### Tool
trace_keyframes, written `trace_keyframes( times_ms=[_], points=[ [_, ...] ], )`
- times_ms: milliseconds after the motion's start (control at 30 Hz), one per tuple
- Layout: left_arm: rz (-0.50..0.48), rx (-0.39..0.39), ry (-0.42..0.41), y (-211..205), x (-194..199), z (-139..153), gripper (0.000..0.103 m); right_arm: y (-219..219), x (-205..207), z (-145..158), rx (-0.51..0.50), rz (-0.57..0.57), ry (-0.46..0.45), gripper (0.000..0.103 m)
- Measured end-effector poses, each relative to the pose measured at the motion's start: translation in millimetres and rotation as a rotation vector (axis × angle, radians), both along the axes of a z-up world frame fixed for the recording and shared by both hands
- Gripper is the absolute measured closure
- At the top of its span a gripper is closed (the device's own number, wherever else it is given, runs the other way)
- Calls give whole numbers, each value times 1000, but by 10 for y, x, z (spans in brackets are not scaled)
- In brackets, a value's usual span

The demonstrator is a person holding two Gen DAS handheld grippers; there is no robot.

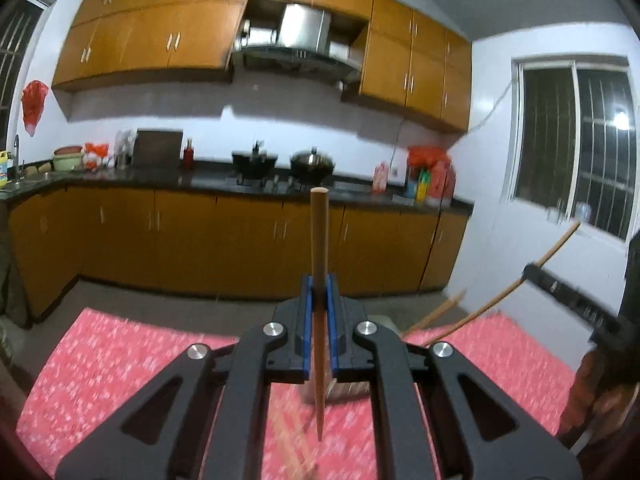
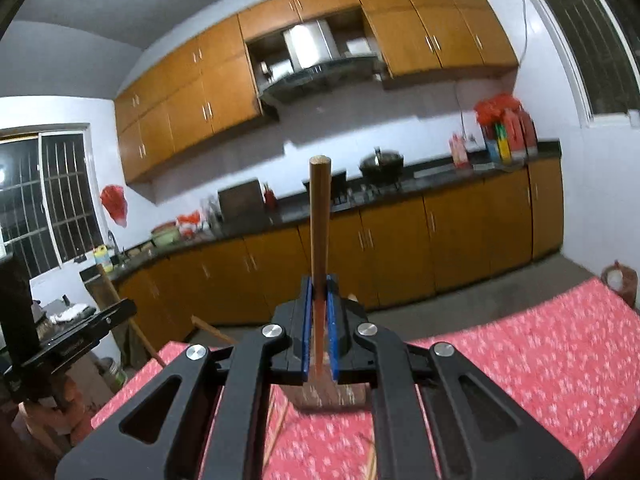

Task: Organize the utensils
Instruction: 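Lift the left tool's chopstick over the holder while the right tool carries its chopstick there, then open the left tool over the holder while the right tool releases its chopstick into it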

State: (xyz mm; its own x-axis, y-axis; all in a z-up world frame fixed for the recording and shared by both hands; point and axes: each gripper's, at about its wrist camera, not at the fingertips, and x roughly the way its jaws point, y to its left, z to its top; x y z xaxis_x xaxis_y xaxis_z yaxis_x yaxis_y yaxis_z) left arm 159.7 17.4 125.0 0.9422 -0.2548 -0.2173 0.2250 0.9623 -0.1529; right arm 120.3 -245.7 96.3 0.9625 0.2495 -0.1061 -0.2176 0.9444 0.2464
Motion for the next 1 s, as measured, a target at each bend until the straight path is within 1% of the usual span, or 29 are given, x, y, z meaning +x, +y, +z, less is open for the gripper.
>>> trace_keyframes(
  times_ms=[67, 167, 233, 333, 433, 567, 633, 733, 767, 833, 867, 900, 933, 1000],
  points=[
    [19, -24, -52, -62, 71, 135, 95, 31, 81, 20, -6, -15, -13, 95],
    [60, -63, -122, -133, 203, 289, 95, 92, 269, 7, -16, -33, -9, 95],
    [86, -77, -153, -176, 295, 340, 95, 119, 404, -52, -28, -40, 16, 95],
    [126, -75, -178, -261, 437, 313, 95, 126, 568, -152, -28, -36, 67, 95],
    [140, -67, -163, -346, 603, 159, 95, 148, 673, -243, -30, -26, 105, 95],
    [138, -89, -123, -403, 820, -38, 95, 208, 756, -336, -44, -13, 139, 95],
    [134, -78, -105, -439, 889, -108, 95, 249, 785, -374, -53, -7, 155, 95],
    [126, -57, -48, -481, 1002, -243, 95, 301, 828, -430, -61, 12, 187, 95],
    [127, -57, -36, -461, 1020, -278, 94, 304, 824, -449, -60, 12, 192, 95],
    [126, -57, -14, -437, 1026, -316, 87, 311, 820, -464, -65, 13, 198, 94],
    [127, -56, -10, -421, 1014, -324, 86, 311, 810, -468, -66, 10, 200, 94],
    [125, -58, -8, -409, 1006, -323, 84, 303, 791, -462, -61, 9, 201, 92],
    [122, -62, -8, -396, 988, -311, 83, 298, 784, -450, -57, 11, 195, 87],
    [114, -74, -14, -372, 931, -275, 82, 286, 743, -404, -53, 4, 179, 79]
  ],
)
